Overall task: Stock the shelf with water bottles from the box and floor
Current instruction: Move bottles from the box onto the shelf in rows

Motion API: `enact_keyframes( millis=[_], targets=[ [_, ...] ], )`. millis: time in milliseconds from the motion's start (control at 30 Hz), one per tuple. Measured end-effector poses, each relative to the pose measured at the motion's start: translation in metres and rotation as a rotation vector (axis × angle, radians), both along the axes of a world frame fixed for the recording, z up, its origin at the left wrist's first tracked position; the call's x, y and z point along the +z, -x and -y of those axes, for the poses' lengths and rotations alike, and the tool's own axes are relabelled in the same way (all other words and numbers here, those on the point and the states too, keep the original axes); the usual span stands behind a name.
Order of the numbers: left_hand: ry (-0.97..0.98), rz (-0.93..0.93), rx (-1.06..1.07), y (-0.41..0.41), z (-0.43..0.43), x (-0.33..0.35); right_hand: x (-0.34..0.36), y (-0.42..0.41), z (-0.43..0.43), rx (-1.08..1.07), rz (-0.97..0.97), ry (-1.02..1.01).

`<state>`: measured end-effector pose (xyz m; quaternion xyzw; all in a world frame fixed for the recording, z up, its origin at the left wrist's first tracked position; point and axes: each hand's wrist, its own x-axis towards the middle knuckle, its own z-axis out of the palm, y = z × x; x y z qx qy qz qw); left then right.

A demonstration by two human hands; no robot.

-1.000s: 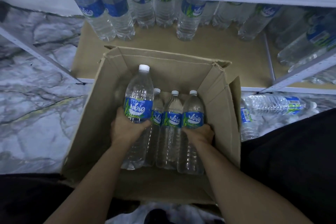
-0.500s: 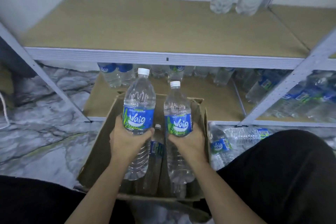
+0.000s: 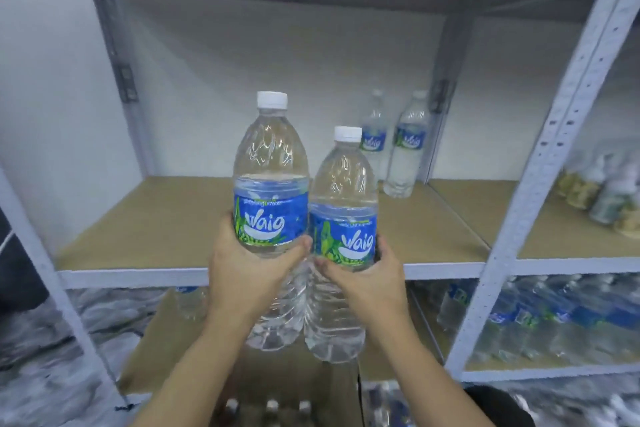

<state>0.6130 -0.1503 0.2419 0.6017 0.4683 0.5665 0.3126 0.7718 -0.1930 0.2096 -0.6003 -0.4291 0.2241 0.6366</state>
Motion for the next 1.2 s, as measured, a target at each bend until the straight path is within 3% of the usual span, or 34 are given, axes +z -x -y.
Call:
enact_keyframes(
  millis=[233, 367, 867, 1200],
  targets=[
    [-0.163, 0.072, -0.020, -0.036, -0.057, 0.066, 0.082, -0.025, -0.057, -0.065, 0.064, -0.229],
    [-0.172, 0.103, -0.041, -0.055, -0.097, 0.072, 0.099, -0.039, -0.095, -0.072, 0.117, -0.255],
    [-0.127, 0.118, 0.003, -0.115, -0.253, 0.008, 0.046, -0.092, -0.248, -0.089, 0.140, -0.169],
    [-0.204, 0.086, 0.009, -0.144, -0.314, -0.002, 0.022, -0.122, -0.331, -0.189, 0.122, -0.190]
  ],
)
